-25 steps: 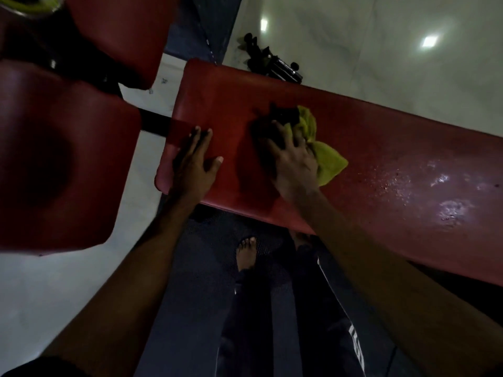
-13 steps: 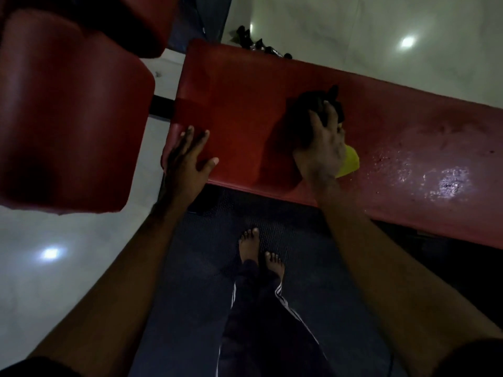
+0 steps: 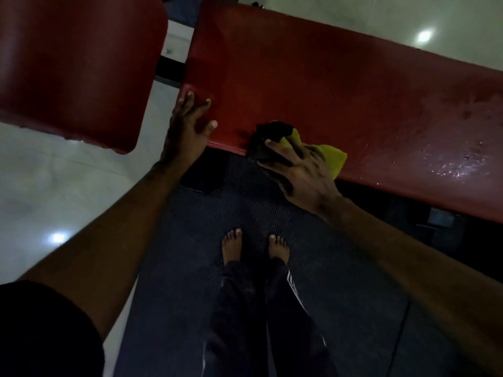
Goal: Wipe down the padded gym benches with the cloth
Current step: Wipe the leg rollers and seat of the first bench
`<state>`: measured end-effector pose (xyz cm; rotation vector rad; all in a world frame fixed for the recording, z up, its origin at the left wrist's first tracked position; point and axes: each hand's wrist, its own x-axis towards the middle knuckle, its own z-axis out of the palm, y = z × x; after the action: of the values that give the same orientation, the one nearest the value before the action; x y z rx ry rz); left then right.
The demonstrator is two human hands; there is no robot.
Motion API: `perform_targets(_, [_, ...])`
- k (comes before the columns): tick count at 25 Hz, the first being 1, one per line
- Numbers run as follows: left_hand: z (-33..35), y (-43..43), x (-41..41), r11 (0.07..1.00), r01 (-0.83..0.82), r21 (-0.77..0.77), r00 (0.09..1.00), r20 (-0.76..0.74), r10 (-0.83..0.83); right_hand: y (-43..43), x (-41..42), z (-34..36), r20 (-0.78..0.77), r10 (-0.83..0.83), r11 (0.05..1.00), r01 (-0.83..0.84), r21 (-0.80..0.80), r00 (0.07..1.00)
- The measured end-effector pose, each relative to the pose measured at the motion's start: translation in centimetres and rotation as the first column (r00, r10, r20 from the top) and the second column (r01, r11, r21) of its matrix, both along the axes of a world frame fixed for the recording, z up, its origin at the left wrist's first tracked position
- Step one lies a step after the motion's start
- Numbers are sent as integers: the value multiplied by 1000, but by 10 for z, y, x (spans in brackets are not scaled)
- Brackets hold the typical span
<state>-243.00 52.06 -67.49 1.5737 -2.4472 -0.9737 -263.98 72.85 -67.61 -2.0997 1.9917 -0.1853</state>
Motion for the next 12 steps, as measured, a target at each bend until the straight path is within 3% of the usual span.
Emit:
perform_targets(5, [14, -22, 10, 987, -63, 146, 990, -118, 80, -33, 57, -12, -130, 168, 986, -169, 2, 977])
perform_targets(10, [3, -20, 29, 984, 163, 71, 986, -53, -160, -61, 113, -19, -324, 394, 918, -354, 177, 860])
perform_targets(12, [-3, -21, 35, 972, 235, 32, 972, -25, -234, -59, 105, -23, -396, 291, 954, -294, 54, 871])
